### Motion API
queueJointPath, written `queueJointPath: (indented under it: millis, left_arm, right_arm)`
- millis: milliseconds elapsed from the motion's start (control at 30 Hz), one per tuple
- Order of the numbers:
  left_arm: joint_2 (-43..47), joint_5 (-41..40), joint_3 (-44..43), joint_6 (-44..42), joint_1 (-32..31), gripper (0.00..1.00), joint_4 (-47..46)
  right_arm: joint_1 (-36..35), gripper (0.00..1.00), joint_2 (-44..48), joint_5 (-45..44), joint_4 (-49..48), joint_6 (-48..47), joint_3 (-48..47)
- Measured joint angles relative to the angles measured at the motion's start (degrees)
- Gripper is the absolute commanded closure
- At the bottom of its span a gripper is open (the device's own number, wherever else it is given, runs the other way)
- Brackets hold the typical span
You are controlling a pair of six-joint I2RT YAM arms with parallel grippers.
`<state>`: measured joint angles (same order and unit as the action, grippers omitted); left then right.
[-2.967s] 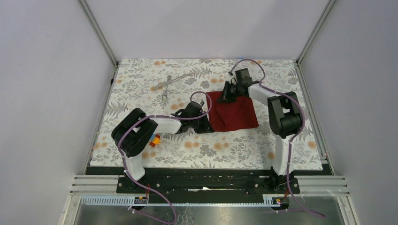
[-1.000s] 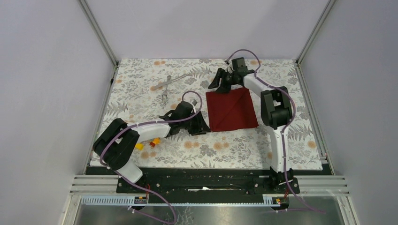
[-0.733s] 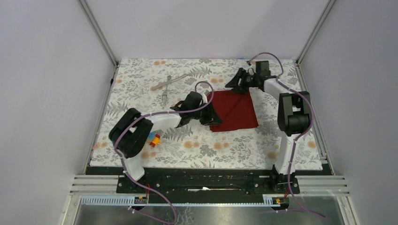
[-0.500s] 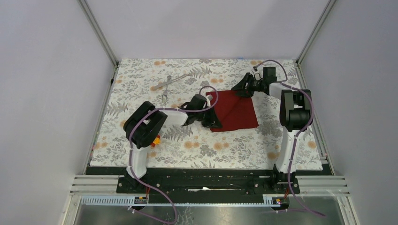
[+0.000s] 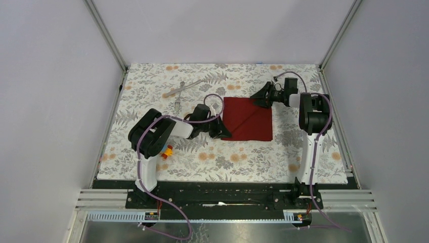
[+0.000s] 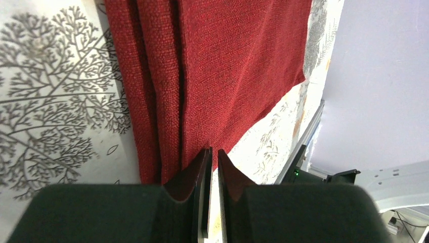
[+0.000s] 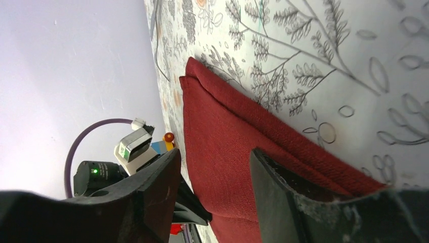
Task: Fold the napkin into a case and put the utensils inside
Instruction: Smooth out the upper triangle-folded napkin at the center of the board.
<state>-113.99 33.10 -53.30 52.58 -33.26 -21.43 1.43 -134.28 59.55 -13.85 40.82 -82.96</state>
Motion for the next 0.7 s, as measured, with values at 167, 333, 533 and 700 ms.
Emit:
queueJointPath:
  millis: [167,333,533,700]
  left_arm:
    - [0.0,2.0,2.4,0.9,1.4,0.78,-4.3]
    - [1.0,3.5,2.8,0.9,1.7,0.64,-4.0]
    - [4.4,5.2,1.2,-0.5,1.7,0.58,3.5]
    - [4.8,5.5,-5.2,-1.4,1.7,0.64,7.1]
  right_arm:
    - [1.5,0.32,-0.9,0.6,-1.7,0.3,-1.4]
    - [2.8,0.31,-0.9,1.2,-1.6,0.2,-1.9]
    - [3.2,0.25,0.8,-0.4,2.1,-1.0,-2.5]
    - [3.2,0.25,5.5,-1.7,2.8,-2.0,-1.0]
